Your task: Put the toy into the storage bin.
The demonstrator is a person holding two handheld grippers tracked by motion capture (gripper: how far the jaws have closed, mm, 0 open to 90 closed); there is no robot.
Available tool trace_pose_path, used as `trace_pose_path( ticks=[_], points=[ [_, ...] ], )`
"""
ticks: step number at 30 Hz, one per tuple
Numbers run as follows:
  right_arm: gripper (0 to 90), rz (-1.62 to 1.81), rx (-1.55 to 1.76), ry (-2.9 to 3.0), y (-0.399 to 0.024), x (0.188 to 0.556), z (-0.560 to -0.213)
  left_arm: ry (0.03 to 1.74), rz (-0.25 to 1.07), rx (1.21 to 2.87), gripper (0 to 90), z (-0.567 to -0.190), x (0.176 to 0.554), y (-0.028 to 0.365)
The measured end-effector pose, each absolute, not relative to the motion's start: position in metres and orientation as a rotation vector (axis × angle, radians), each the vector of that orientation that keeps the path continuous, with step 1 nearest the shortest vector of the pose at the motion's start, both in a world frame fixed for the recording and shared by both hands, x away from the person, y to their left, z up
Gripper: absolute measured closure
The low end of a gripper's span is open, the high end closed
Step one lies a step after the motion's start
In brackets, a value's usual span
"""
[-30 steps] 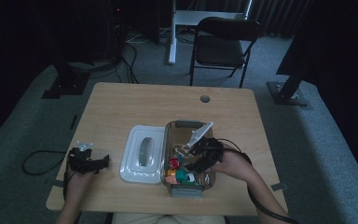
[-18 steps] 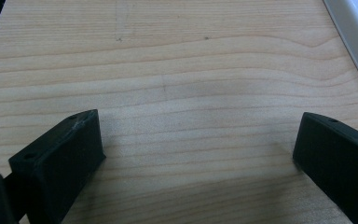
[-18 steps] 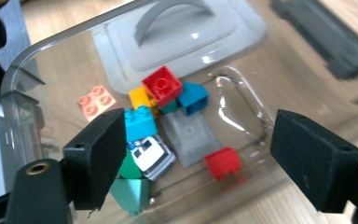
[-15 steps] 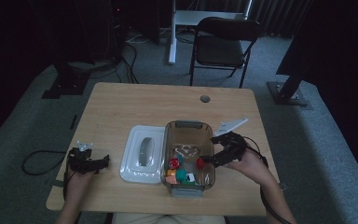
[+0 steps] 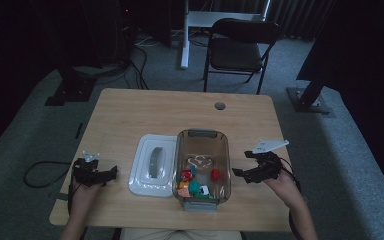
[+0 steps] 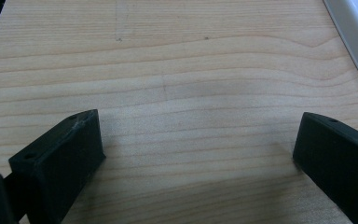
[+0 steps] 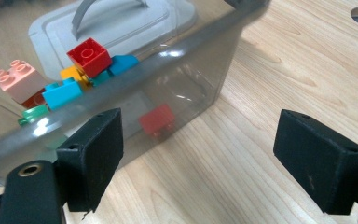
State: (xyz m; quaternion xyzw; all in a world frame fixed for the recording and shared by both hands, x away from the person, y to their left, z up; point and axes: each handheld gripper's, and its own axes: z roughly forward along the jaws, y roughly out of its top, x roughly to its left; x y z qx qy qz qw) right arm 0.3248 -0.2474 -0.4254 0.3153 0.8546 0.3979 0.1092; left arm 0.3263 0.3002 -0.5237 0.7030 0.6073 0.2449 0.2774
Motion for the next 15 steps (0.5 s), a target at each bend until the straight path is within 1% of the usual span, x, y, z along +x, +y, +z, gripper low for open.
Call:
trace_pose_path(
  ticks=[9, 15],
  points=[
    [16.1, 1.239, 1.000, 2.442, -0.261, 0.327, -0.462, 1.639, 0.660, 1.882, 2.0, -0.524, 0.326, 0.300],
    [16.8, 1.208, 1.033, 2.407, -0.259, 0.326, -0.491, 1.639, 0.661, 1.884, 1.9, -0.524, 0.325, 0.300]
  ],
)
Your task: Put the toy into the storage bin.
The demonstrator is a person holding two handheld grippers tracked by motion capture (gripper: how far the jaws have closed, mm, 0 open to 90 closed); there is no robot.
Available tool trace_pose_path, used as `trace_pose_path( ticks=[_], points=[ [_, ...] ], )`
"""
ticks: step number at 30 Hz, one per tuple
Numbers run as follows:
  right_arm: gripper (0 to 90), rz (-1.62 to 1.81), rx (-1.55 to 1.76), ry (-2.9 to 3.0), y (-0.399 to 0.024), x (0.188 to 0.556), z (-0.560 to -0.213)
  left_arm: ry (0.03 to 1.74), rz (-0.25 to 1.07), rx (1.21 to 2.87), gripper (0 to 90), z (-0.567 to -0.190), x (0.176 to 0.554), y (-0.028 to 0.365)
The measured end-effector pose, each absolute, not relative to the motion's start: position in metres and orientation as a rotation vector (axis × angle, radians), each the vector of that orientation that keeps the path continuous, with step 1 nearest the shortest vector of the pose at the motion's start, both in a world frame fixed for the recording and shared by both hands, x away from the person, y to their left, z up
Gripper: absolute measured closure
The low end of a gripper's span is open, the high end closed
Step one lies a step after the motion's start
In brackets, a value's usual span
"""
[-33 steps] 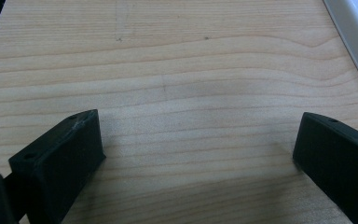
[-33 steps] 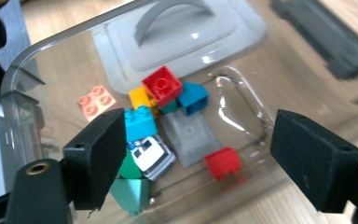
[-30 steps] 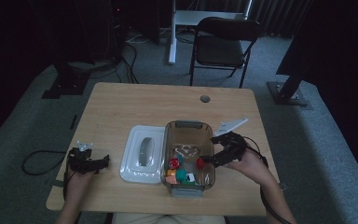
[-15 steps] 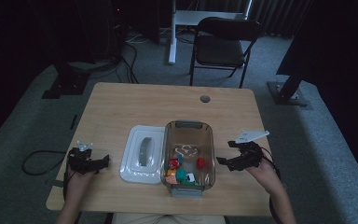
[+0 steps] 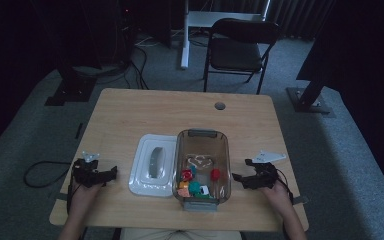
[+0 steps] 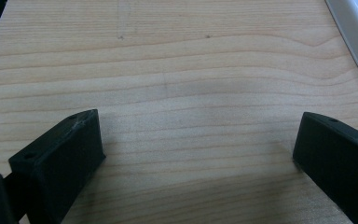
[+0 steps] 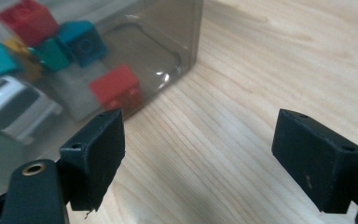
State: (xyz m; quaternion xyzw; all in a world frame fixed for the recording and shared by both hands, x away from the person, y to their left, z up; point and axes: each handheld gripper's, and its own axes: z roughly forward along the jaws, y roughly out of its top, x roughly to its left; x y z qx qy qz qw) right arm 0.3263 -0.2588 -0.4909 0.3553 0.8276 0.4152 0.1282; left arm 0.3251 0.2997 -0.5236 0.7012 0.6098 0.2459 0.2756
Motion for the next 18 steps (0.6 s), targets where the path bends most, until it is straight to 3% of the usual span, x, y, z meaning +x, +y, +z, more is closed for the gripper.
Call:
trace_pose_path(
  ticks=[8, 18],
  points=[
    [15.5, 1.161, 1.078, 2.405, -0.243, 0.335, -0.520, 1.638, 0.661, 1.885, 1.9, -0.524, 0.325, 0.300],
    [12.8, 1.037, 1.033, 2.425, -0.234, 0.334, -0.527, 1.657, 0.667, 1.870, 2.0, -0.524, 0.320, 0.299]
  ],
)
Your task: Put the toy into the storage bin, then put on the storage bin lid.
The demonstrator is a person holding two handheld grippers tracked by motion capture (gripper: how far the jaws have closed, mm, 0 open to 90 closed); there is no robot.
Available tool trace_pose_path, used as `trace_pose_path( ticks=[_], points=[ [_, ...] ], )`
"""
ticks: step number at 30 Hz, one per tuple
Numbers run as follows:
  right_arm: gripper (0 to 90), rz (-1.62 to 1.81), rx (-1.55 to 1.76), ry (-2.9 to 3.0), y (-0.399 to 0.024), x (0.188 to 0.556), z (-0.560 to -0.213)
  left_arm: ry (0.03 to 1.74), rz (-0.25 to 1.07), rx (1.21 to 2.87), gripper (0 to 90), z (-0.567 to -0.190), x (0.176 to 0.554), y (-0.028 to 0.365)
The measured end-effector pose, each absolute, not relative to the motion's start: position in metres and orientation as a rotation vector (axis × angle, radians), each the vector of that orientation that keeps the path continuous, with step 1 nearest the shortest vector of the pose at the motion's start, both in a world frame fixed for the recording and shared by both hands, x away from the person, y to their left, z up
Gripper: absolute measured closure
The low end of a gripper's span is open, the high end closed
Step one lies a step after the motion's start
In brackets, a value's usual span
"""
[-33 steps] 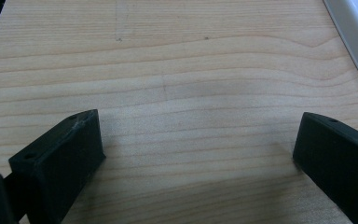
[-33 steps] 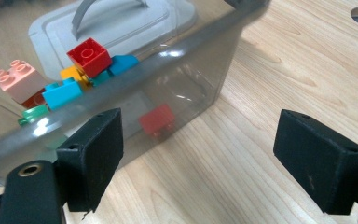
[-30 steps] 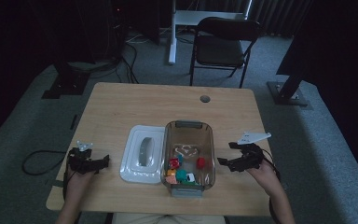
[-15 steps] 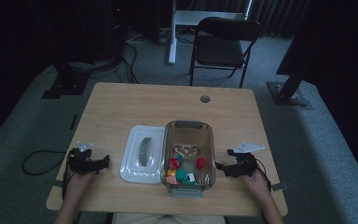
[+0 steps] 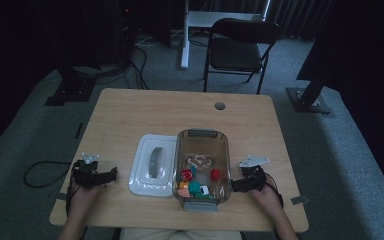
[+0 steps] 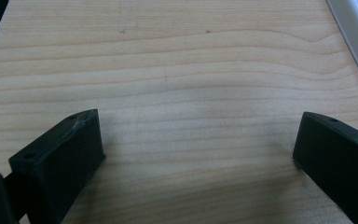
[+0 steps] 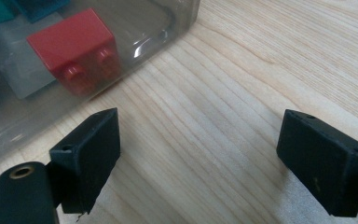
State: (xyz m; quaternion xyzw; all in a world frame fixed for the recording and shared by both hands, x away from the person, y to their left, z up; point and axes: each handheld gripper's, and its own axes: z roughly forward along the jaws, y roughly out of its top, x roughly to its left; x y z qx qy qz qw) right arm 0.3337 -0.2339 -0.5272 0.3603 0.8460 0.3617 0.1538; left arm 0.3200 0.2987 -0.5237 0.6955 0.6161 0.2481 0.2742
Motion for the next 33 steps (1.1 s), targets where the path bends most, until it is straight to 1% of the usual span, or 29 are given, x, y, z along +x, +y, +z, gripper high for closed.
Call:
trace_pose_path(
  ticks=[10, 13, 16, 20, 28, 33],
  points=[
    [12.8, 1.037, 1.042, 2.418, -0.234, 0.333, -0.527, 1.630, 0.658, 1.889, 1.9, -0.524, 0.319, 0.298],
    [12.8, 1.037, 1.042, 2.419, -0.234, 0.333, -0.527, 1.635, 0.625, 1.915, 2.1, -0.521, 0.318, 0.297],
    [12.8, 1.037, 1.043, 2.419, -0.234, 0.333, -0.527, 1.632, 0.577, 1.930, 4.6, -0.517, 0.316, 0.294],
    [12.8, 1.038, 1.043, 2.419, -0.234, 0.333, -0.527, 1.599, 0.553, 1.941, 4.5, -0.507, 0.312, 0.284],
    [12.9, 1.041, 1.043, 2.420, -0.234, 0.333, -0.527, 1.467, 0.501, 1.970, 4.5, -0.483, 0.307, 0.253],
    [12.9, 1.041, 1.041, 2.421, -0.234, 0.333, -0.527, 1.385, 0.460, 2.001, 4.5, -0.476, 0.309, 0.232]
  ],
)
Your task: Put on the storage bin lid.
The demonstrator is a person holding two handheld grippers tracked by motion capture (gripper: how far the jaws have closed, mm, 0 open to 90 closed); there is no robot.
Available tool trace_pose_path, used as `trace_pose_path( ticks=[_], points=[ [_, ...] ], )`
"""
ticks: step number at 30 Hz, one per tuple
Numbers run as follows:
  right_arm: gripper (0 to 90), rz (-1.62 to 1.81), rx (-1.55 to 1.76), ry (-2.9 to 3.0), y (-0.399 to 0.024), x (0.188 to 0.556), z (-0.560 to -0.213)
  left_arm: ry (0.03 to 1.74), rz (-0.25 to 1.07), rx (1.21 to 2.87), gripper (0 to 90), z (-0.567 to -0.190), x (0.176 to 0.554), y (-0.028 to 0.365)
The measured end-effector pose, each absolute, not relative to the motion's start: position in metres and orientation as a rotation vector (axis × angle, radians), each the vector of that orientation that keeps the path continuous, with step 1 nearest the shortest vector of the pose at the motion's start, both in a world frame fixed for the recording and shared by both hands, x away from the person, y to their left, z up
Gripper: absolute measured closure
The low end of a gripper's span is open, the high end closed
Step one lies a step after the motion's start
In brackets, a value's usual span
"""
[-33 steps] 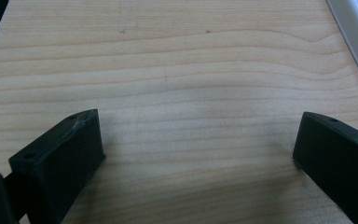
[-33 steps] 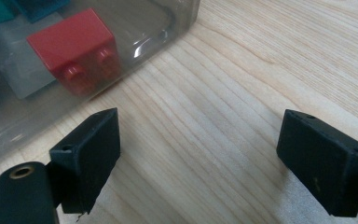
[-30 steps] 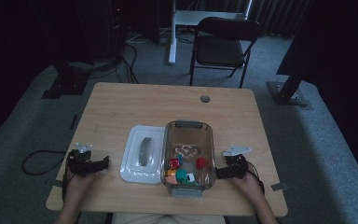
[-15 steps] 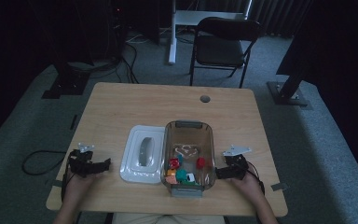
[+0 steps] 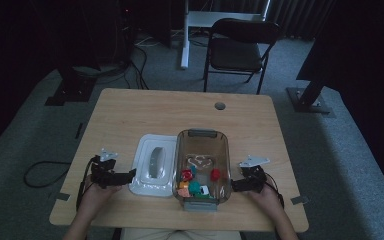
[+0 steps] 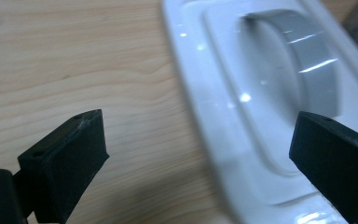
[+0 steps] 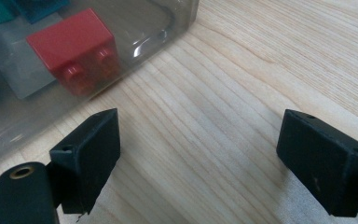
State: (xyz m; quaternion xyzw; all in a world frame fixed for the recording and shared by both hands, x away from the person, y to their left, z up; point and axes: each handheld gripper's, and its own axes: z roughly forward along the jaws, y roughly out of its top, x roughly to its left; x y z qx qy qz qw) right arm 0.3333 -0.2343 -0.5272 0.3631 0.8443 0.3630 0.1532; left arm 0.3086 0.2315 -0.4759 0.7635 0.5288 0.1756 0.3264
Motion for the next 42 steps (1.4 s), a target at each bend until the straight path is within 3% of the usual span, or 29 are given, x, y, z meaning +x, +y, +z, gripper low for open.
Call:
trace_pose_path(
  ticks=[22, 42],
  points=[
    [12.9, 1.040, 1.040, 2.421, -0.234, 0.333, -0.527, 1.284, 0.337, 1.990, 7.7, -0.481, 0.335, 0.185],
    [12.9, 1.038, 1.036, 2.423, -0.235, 0.332, -0.527, 1.253, 0.241, 2.057, 48.0, -0.500, 0.342, 0.165]
  ],
)
